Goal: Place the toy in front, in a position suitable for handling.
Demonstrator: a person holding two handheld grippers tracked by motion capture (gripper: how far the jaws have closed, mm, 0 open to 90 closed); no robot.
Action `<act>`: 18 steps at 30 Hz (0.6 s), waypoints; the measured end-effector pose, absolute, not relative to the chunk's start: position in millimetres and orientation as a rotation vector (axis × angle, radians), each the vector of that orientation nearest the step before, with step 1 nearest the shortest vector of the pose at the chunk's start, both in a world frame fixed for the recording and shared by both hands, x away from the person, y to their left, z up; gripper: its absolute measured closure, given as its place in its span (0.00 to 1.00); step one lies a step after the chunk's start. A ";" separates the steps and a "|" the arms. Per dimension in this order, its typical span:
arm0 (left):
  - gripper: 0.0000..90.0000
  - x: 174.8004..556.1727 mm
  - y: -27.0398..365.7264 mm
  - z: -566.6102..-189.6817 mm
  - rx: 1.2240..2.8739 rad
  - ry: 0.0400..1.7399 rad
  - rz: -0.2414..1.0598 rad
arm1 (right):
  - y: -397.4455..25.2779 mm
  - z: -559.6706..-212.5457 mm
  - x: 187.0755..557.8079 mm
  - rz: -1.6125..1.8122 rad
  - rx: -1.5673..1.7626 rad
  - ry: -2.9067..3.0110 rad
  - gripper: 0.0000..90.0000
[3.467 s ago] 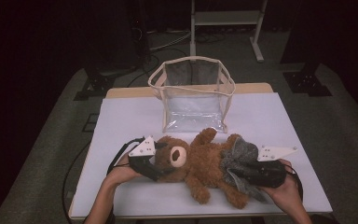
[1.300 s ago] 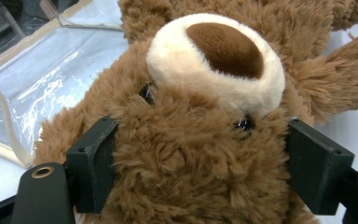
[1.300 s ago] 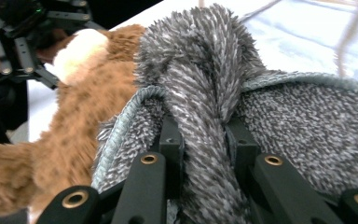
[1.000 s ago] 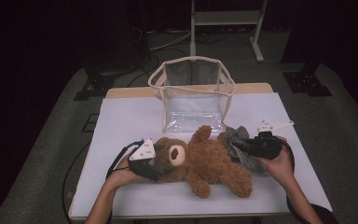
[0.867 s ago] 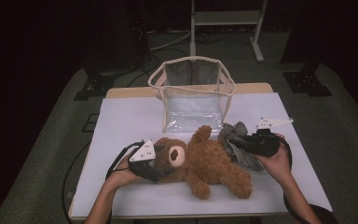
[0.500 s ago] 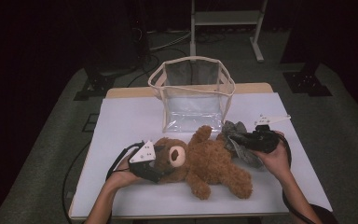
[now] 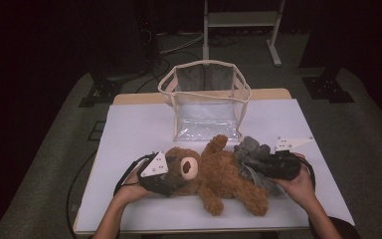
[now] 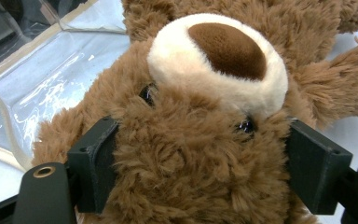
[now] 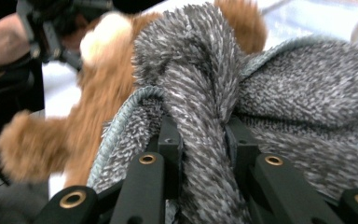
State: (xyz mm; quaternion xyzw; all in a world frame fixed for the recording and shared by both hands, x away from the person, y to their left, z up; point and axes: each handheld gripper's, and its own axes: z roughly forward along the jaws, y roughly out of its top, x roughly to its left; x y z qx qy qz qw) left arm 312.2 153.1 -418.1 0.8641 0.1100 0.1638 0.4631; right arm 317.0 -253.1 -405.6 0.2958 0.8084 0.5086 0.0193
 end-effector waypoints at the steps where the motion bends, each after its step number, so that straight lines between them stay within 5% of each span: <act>1: 0.23 312.2 153.1 -418.1 2.124 0.270 0.403 | -253.1 -405.6 317.0 1.579 0.918 2.509 0.80; 18: 0.23 320.2 151.5 -416.2 2.132 0.254 0.363 | -259.3 -409.1 271.8 1.532 0.936 2.533 0.79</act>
